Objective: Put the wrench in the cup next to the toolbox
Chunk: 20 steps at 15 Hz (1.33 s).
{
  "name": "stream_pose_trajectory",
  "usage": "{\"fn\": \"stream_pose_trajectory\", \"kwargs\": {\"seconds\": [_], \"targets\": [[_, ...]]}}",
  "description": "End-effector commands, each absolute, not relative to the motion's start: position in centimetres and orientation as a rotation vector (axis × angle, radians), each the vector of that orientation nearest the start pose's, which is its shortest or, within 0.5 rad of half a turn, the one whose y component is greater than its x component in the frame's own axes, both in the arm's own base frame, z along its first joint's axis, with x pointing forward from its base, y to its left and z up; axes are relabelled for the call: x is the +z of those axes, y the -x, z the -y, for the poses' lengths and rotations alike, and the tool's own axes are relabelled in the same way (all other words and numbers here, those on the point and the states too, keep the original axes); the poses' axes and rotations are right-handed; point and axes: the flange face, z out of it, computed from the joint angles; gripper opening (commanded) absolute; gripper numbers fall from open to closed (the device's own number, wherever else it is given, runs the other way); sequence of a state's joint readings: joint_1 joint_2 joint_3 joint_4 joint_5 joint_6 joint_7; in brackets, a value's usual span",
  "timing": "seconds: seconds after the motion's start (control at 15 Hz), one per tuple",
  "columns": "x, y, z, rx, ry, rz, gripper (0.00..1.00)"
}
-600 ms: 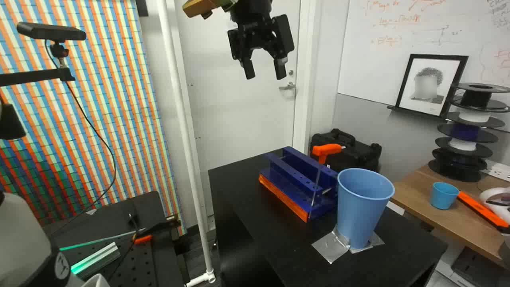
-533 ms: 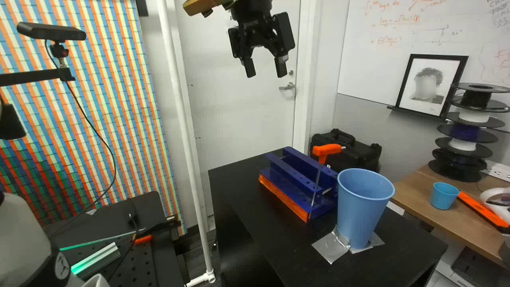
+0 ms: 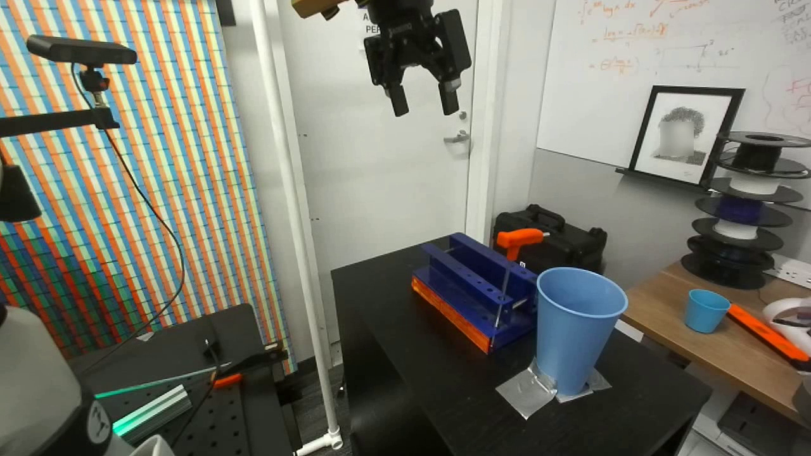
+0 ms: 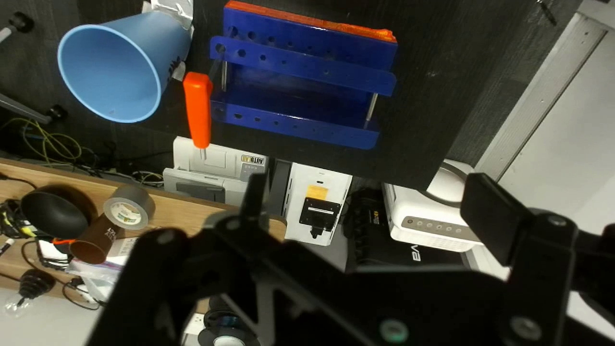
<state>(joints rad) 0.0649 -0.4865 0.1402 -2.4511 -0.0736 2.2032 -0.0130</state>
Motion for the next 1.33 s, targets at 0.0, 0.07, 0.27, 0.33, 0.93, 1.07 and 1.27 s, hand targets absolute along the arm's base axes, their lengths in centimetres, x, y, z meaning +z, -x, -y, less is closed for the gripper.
{"fn": "stream_pose_trajectory", "kwargs": {"seconds": [0.0,0.07,0.27,0.33,0.93,1.07,1.27], "targets": [[49.5,-41.4,-8.8,-0.394,3.201,0.396,1.0],[49.6,-41.8,-8.7,-0.405,3.213,0.388,1.0],[47.4,-43.4,-7.5,-0.318,3.203,0.334,1.0],[46.8,-43.6,-7.1,-0.294,3.201,0.314,1.0],[38.4,-45.3,1.3,-0.089,3.238,0.018,1.0],[37.4,-46.0,2.2,-0.093,3.252,-0.015,1.0],[36.4,-47.0,2.9,-0.117,3.243,-0.044,1.0]]}}
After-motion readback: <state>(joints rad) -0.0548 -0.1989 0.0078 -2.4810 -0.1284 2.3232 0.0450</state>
